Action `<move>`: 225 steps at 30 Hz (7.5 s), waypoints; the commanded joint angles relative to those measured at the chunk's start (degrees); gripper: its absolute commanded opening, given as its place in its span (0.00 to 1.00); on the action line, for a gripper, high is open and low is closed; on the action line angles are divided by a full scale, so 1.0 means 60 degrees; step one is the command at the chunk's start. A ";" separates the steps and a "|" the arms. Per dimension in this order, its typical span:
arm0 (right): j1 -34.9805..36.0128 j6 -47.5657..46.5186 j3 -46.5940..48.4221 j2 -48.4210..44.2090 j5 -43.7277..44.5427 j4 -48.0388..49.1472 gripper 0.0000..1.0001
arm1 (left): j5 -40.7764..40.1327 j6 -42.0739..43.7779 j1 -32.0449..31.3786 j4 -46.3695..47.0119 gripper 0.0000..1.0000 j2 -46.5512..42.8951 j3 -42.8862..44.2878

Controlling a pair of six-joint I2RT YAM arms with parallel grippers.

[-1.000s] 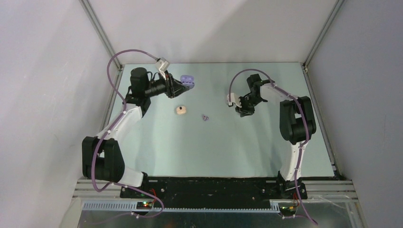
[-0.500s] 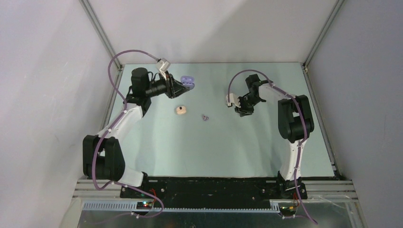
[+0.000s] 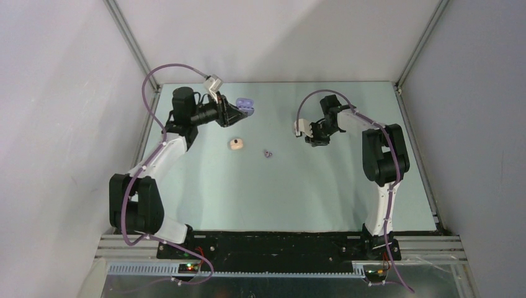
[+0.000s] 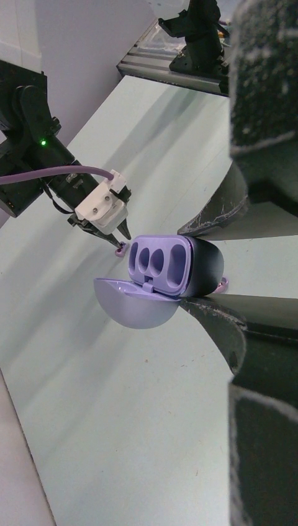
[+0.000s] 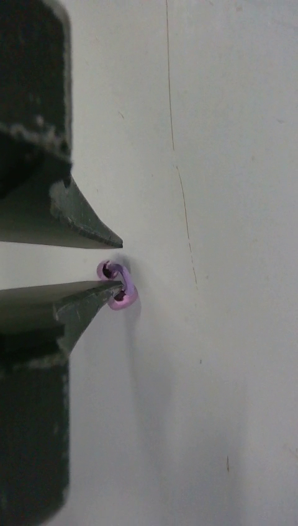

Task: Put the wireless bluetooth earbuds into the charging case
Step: Adjust the right earbud at the center of the board, then move the right earbud to the center of the board, then adjust the right earbud at the center of the board, then adjust the left earbud at the center of the board.

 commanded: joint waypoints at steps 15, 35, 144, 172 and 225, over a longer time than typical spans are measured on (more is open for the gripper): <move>-0.0164 0.1739 0.0194 -0.0342 0.0396 0.1728 0.05 | -0.0037 -0.0113 -0.0080 0.0193 0.00 0.0177 0.0513; 0.0640 0.9320 0.1733 0.0304 0.1449 0.0962 0.18 | -0.0324 -0.0352 -0.0068 0.0227 0.00 -0.0275 0.0138; 0.1689 0.9964 0.0104 -0.0376 0.1608 -0.0362 0.16 | -0.0654 0.0584 -0.0062 -0.2426 0.00 -0.0259 0.0883; 0.1550 0.9007 0.0196 -0.0172 0.2309 -0.0304 0.05 | -0.0814 0.0422 -0.0053 -0.2243 0.00 -0.0524 0.0536; 0.3932 0.4282 0.0445 -0.0038 -0.0926 0.2659 0.29 | -0.1876 0.0182 0.0651 -0.3663 0.00 -0.2455 -0.0615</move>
